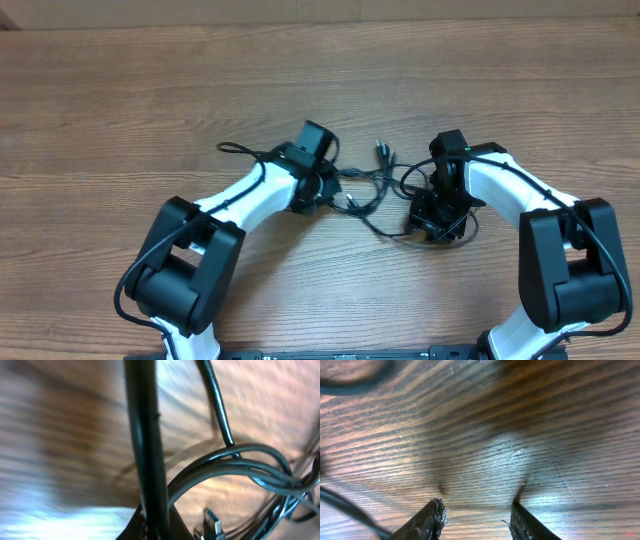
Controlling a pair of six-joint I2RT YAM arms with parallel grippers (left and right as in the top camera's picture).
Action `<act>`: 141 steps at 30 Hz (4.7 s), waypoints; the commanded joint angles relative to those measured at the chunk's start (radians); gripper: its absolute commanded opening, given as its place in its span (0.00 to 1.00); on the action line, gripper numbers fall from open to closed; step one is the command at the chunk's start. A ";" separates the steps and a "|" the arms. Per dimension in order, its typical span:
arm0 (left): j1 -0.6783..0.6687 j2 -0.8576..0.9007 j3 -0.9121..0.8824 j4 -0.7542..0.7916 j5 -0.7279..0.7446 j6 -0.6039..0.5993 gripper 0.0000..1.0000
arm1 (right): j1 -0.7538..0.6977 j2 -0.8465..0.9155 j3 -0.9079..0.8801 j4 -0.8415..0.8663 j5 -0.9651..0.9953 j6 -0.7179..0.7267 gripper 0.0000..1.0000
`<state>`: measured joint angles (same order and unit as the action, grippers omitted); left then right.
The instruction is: Untangle cables
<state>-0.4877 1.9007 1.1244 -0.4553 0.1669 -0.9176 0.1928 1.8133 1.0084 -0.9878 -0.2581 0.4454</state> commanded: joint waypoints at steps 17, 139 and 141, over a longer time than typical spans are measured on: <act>0.420 0.009 -0.006 -0.068 0.000 0.317 0.04 | 0.008 0.050 -0.078 0.096 0.236 0.029 0.17; 0.370 0.008 0.755 -0.691 0.913 0.581 0.04 | 0.142 0.050 0.143 0.443 -0.687 0.315 0.31; 0.372 0.008 0.755 -0.691 0.899 0.581 0.04 | 0.147 0.050 0.143 0.346 -0.538 0.312 0.31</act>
<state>-0.1181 1.9121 1.8652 -1.1572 1.0782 -0.3416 0.3302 1.8641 1.1500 -0.5529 -1.0584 0.8551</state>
